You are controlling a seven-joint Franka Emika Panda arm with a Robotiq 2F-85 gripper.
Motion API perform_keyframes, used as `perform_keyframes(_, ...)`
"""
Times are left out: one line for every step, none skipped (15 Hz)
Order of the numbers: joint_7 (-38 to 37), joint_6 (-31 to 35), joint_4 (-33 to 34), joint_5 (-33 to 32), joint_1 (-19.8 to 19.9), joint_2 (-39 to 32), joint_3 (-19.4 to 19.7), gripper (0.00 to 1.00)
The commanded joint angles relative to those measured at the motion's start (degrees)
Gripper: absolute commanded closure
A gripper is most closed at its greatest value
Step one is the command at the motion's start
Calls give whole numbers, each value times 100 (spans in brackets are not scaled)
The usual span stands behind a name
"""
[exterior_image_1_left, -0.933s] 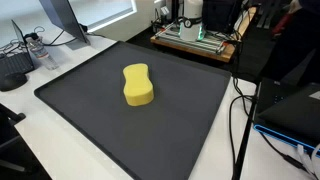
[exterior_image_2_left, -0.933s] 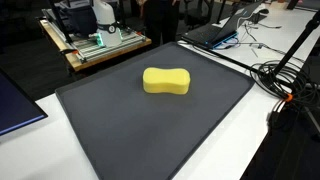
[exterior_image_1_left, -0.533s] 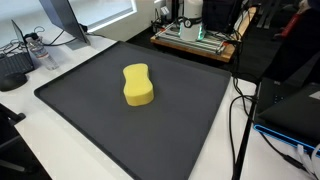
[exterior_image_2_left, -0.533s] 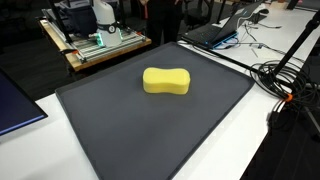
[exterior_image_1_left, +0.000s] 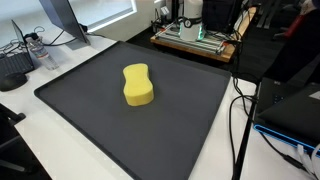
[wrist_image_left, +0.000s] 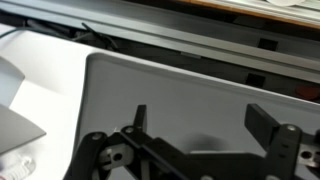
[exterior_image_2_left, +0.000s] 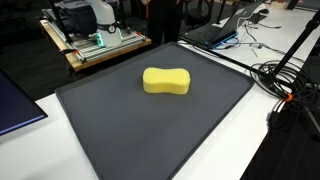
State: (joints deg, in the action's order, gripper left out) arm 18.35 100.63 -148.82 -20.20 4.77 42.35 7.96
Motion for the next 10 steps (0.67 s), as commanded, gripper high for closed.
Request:
perform_keyframes(-112, 266, 426, 298, -807, -206, -620, 0)
perform_keyframes(-86, 437, 519, 329, -1022, -281, -760, 0)
perform_keyframes(-71, 618, 599, 369, -1232, -363, -912, 0)
perform_keyframes(-31, 801, 678, 391, -1423, -454, -1051, 0)
perform_keyframes(-27, 1009, 736, 381, -1588, -571, -1208, 0)
perform_keyframes(-40, 1173, 820, 401, -1713, -696, -1317, 0)
perform_keyframes(-101, 1345, 890, 309, -1811, -875, -1507, 0)
perform_keyframes(-142, 1468, 977, 217, -1863, -1063, -1663, 0)
perform_keyframes(-32, 1539, 1055, 186, -1932, -1227, -1733, 0)
perform_keyframes(-103, 1410, 792, 279, -1857, -802, -1623, 0)
